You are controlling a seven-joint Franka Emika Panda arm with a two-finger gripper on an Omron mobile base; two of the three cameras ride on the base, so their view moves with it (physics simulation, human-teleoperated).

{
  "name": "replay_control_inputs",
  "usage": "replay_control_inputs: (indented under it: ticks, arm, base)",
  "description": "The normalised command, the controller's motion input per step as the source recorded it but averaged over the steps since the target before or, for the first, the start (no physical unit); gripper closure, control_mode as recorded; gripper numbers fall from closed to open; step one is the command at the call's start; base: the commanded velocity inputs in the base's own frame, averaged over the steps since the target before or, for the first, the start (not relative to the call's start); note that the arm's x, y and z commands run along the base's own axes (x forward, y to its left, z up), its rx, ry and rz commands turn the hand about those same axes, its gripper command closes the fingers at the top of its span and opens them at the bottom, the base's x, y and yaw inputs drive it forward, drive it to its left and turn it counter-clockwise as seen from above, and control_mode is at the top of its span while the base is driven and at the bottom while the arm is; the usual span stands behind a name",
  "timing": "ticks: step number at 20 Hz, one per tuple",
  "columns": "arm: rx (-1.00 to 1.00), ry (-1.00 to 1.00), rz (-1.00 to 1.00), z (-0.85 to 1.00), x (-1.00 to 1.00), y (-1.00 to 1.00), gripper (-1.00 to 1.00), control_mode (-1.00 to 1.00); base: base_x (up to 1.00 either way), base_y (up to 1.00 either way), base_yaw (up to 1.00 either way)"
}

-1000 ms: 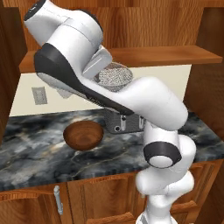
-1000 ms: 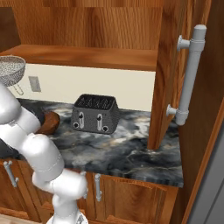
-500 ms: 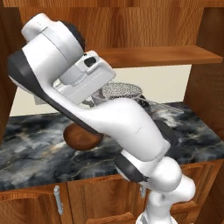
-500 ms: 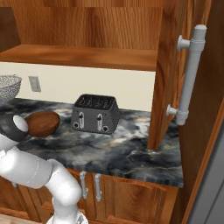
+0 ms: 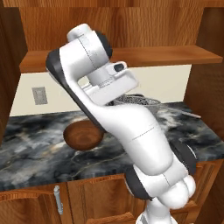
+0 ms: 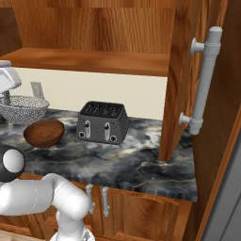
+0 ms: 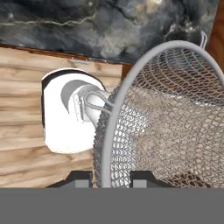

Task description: Open the cabinet and setup a tea strainer by placing it in the bowl upright.

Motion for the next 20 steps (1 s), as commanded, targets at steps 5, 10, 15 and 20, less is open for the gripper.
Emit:
replay_control_inputs:
  ticks: [5,10,15,20]
  arm:
    - [0.11,-0.22,0.00,-0.37,-0.05,-0.37,1.00,-1.00]
    - [0.09,-0.20,0.05,-0.63,0.00,-0.20,1.00,-1.00]
    - [0.01,-0.19,0.13,-0.32,0.03,0.00,1.00,-1.00]
    - [-0.01,-0.08,0.10,-0.17,0.24,0.01,1.00,-1.00]
  base:
    - [0.00,0.00,0.00]
    - [0.00,0.00,0.00]
    - [0.00,0.00,0.00]
    - [0.00,0.00,0.00]
